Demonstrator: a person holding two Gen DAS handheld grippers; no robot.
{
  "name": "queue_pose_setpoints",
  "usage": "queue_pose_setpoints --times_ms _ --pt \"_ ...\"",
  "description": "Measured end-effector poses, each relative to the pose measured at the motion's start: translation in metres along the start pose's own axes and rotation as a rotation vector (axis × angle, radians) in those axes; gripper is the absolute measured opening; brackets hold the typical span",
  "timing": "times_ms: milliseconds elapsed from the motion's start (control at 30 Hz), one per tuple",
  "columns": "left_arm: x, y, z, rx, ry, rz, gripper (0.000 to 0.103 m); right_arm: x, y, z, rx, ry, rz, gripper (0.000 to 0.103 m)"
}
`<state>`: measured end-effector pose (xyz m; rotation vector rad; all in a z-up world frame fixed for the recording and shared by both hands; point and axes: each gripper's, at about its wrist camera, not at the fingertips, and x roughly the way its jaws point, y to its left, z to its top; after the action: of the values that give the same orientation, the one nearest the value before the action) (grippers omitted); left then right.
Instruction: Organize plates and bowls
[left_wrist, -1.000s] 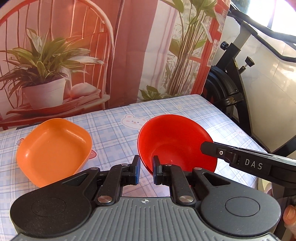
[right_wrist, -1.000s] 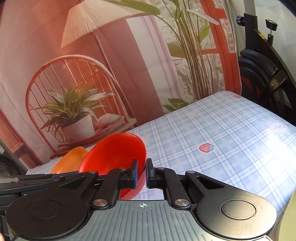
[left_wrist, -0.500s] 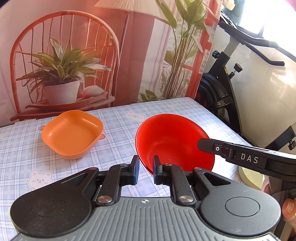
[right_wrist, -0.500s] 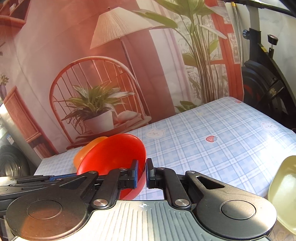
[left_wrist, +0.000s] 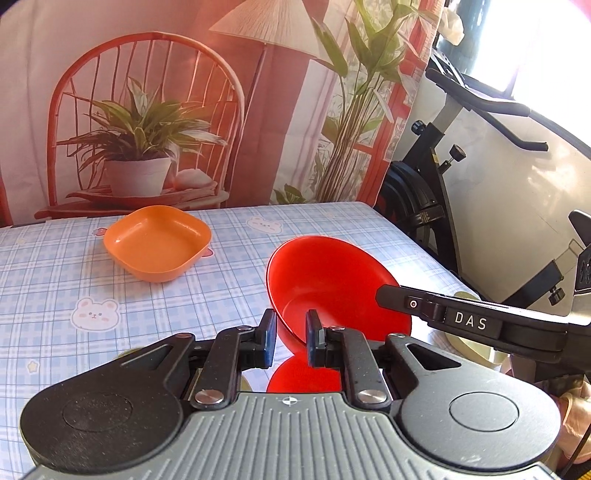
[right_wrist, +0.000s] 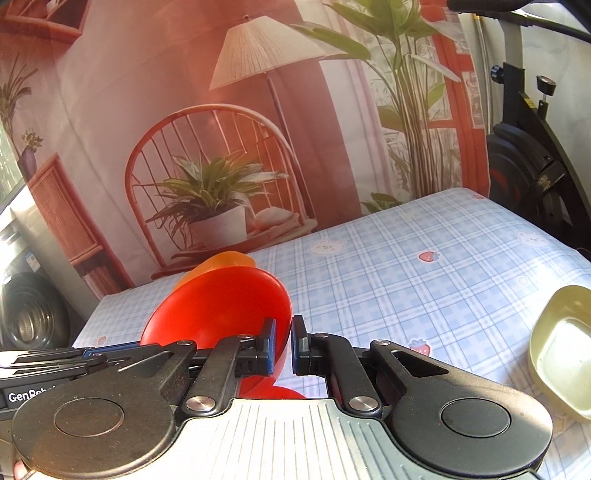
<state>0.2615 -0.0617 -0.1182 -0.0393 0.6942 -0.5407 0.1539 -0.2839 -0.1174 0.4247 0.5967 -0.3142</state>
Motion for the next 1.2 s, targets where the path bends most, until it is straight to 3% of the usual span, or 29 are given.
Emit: queue_pose_setpoints --times_ms 467,1200 --pt "-0.019 0.002 -0.025 -0.001 0.028 -0.02 0.016 -0.019 0.003 -0.026 -0.006 0.038 0.001 0.008" --pt "0.004 0.004 -0.044 0.007 0.107 -0.005 0.017 -0.006 -0.006 -0.048 -0.002 0.083 -0.033 0.008"
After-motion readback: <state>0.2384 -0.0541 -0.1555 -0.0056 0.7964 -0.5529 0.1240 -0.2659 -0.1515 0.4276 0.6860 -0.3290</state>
